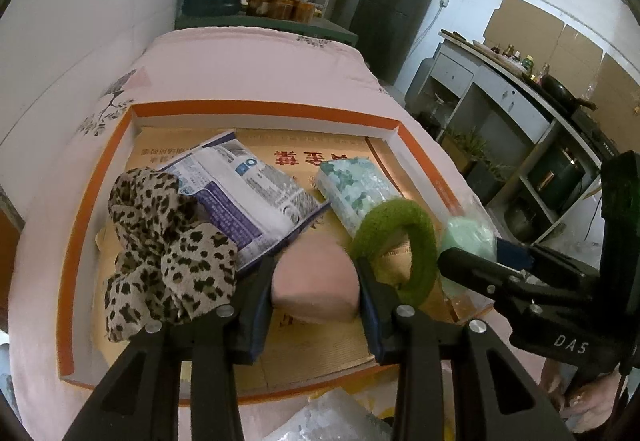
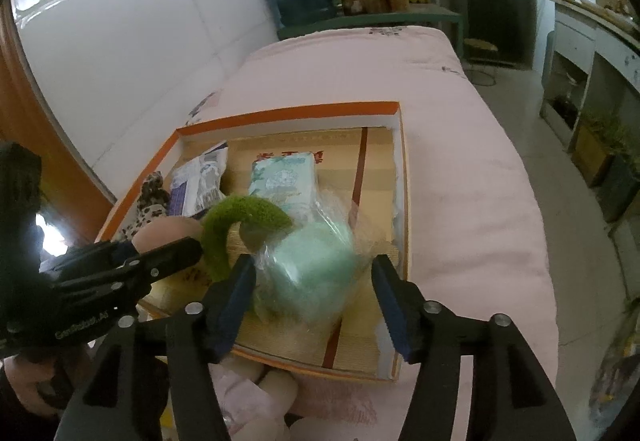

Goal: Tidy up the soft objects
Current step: 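Lower both sponges into the box and open both tools, then move both tools back toward the remaining pile beside the box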

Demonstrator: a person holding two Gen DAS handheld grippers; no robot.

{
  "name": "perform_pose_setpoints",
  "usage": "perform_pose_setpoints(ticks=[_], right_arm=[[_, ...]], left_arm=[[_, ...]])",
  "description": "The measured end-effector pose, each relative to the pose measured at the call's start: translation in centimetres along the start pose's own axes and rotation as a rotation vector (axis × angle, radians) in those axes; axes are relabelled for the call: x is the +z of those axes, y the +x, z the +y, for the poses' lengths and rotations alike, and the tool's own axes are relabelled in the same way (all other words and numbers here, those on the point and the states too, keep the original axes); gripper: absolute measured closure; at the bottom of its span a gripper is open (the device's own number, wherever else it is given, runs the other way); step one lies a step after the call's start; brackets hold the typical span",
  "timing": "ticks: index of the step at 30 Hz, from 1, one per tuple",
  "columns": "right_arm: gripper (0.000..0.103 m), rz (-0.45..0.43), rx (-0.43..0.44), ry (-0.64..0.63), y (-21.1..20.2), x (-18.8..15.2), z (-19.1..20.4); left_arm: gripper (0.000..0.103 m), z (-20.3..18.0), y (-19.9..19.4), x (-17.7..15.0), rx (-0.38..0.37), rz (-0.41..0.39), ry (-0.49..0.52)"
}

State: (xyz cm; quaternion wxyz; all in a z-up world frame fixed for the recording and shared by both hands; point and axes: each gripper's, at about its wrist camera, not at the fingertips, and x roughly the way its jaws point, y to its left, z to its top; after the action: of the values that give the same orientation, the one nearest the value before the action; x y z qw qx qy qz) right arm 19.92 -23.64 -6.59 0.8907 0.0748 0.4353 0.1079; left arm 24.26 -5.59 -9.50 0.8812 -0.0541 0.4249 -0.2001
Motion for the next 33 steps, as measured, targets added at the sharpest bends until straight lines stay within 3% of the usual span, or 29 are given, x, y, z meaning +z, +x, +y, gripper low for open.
perform_pose_setpoints(ticks=[6, 11, 19, 33], right_arm=[[0.037, -0.004, -0.017, 0.002, -0.5, -0.2, -0.1], [0.036, -0.015, -0.018, 0.004, -1.3, -0.3, 0.0], [0.036, -0.036, -0.007, 0.012, -2.9, -0.8, 0.4], [0.036, -0.076, -0.007, 0.012, -6.3, -2.0, 1.7]], left_arm=[[0.058, 0.0, -0.8, -0.2, -0.004, -0.011, -0.014], [0.047, -0.2, -1.5, -0.5, -0.012, -0.024, -0.018], [0.045, -0.7, -3.8, -1.0, -0.013, -0.070, -0.018], [0.044, -2.3, -8.5, -2.3, 0.049, -0.170, 0.022]])
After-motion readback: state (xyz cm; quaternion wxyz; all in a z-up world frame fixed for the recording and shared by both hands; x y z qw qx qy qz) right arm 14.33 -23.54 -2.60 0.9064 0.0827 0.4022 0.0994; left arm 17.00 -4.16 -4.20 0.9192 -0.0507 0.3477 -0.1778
